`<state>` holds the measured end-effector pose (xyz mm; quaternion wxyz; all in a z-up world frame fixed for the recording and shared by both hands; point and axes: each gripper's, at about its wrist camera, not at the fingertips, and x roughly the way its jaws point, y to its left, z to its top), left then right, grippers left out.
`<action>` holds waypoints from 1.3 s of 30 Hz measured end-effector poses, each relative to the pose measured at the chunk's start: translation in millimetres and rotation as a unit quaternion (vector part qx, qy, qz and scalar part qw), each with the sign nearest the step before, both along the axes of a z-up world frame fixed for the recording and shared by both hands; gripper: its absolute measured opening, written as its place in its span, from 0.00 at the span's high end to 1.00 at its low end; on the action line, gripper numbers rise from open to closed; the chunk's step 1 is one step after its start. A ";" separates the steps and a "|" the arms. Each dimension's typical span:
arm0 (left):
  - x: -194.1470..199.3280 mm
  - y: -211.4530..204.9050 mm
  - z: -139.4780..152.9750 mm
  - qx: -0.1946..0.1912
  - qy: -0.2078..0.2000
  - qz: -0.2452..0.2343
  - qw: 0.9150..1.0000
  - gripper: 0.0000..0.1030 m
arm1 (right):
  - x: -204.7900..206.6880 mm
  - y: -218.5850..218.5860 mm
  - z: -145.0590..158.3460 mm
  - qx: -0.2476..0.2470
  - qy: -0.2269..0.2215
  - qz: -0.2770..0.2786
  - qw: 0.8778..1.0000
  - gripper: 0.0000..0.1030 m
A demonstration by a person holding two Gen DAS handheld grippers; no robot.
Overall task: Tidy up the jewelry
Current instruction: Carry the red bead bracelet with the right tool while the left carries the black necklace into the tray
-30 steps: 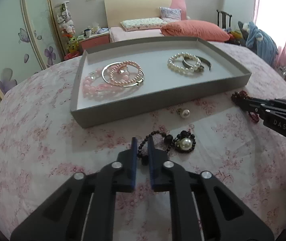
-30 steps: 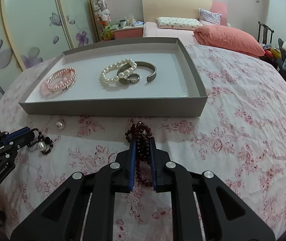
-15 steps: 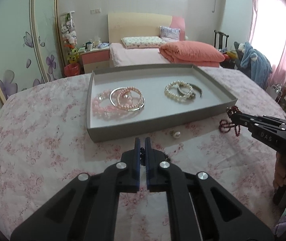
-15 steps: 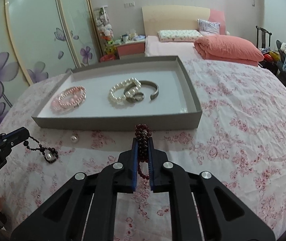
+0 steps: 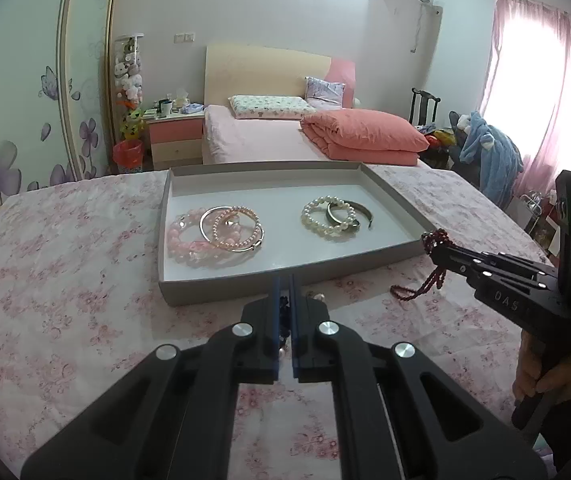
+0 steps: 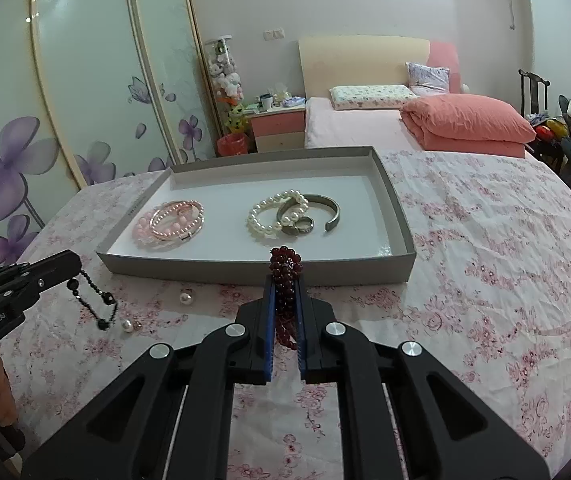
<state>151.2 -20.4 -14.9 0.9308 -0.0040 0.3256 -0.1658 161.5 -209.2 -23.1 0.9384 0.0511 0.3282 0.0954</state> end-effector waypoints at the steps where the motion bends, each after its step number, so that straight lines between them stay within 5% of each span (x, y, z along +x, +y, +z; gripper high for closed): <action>1: -0.4 -0.5 0.8 0.000 -0.001 0.000 1.000 0.95 | -0.9 0.6 1.0 0.000 -0.002 0.001 1.000 0.91; 19: -16.8 14.7 25.2 -0.017 -0.036 0.020 0.999 0.95 | -20.5 13.7 29.5 -0.001 -0.069 0.012 0.998 0.91; 39: -39.3 9.6 52.3 0.007 -0.094 0.048 0.994 0.95 | -39.3 22.2 60.2 -0.020 -0.162 0.009 0.987 0.91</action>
